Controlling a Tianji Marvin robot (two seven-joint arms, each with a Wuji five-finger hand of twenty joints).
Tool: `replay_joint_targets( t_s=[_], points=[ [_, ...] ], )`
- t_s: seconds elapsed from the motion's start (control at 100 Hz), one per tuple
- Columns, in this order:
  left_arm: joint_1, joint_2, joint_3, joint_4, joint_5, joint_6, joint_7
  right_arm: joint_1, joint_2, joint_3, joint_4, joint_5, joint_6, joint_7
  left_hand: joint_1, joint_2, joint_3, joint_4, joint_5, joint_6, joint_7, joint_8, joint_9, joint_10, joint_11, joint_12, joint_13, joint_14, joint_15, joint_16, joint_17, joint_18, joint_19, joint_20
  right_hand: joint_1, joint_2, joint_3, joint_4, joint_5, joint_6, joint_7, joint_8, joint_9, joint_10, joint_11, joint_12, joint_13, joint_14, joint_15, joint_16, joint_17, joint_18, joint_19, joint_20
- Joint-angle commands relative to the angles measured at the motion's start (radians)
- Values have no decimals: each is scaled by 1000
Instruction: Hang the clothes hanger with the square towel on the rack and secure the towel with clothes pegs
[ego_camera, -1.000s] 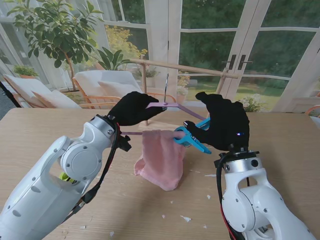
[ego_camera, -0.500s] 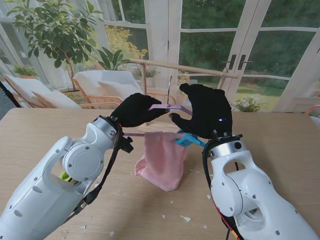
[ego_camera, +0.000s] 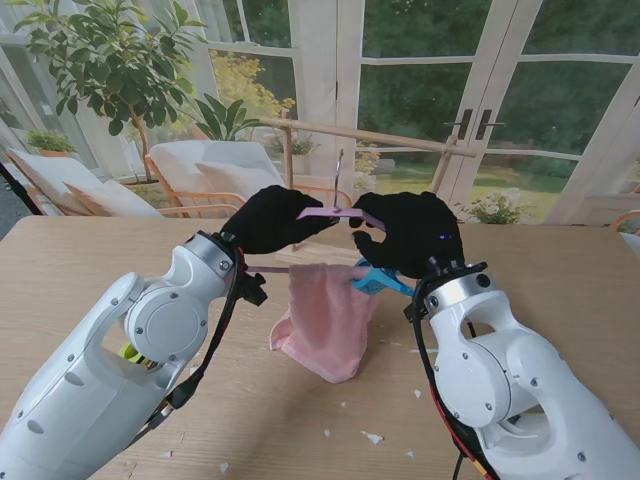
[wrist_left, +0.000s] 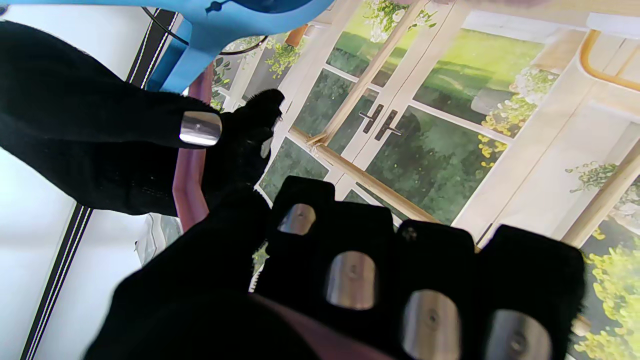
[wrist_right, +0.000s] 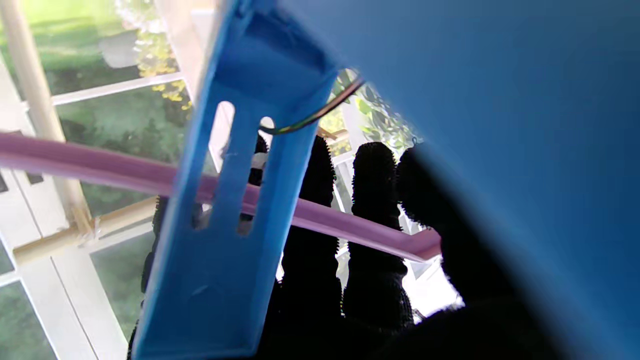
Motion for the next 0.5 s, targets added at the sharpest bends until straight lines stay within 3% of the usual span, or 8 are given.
replay_joint_targets(
  t_s=[0.0, 0.17, 0.27, 0.34, 0.4, 0.49],
  points=[
    [2, -5, -1, -13, 0, 6, -11, -8, -8, 0, 7, -10, -7, 8, -36, 31, 30, 12, 52, 14, 12, 26, 37, 4, 41, 13, 41, -48, 125, 12, 26, 11, 290, 13, 30, 31, -13, -45, 33, -58, 52, 1, 36, -20, 57, 35, 44, -9, 61, 43, 23, -20, 67, 409],
    [8, -6, -1, -16, 10, 16, -5, -13, -6, 20, -7, 76, -29, 48, -36, 30, 30, 12, 48, 15, 10, 27, 37, 4, 41, 13, 41, -51, 125, 11, 27, 9, 290, 12, -49, 33, -60, -50, 61, -54, 100, 163, 29, -23, 230, 158, 50, 8, 291, 159, 65, -29, 196, 491],
    [9, -8, -1, -15, 15, 20, 3, -20, 2, 37, -30, 116, -40, 106, -36, 31, 29, 12, 48, 16, 10, 28, 37, 4, 41, 13, 41, -49, 124, 11, 27, 10, 290, 11, -120, 58, -92, -28, 69, 1, -56, 158, 2, -5, 133, 105, 9, 16, 212, 108, 25, -15, 136, 467],
    [9, -9, -1, -14, 24, 20, 12, -26, 8, 47, -46, 112, -43, 144, -35, 32, 29, 11, 48, 15, 10, 28, 37, 4, 41, 13, 41, -48, 124, 11, 26, 11, 290, 11, -190, 99, -118, 36, 46, 49, -260, 183, -46, 3, 42, 47, -43, 25, 111, 66, -21, 0, 69, 446],
    [8, -10, -1, -11, 32, 18, 18, -31, 14, 55, -62, 96, -43, 182, -34, 31, 29, 11, 48, 15, 10, 28, 37, 4, 41, 13, 41, -48, 124, 11, 26, 11, 290, 11, -227, 105, -155, 36, -23, 61, -356, 166, -99, 2, -13, 20, -91, 35, 58, 47, -61, 16, 28, 438],
    [8, -10, -2, -9, 40, 15, 24, -35, 21, 69, -78, 75, -51, 225, -34, 31, 29, 11, 48, 16, 10, 28, 37, 4, 41, 13, 41, -47, 124, 11, 26, 13, 290, 11, -266, 106, -199, 29, -64, 63, -407, 151, -126, -12, -30, 14, -117, 31, 33, 44, -90, 31, 0, 439]
  ],
)
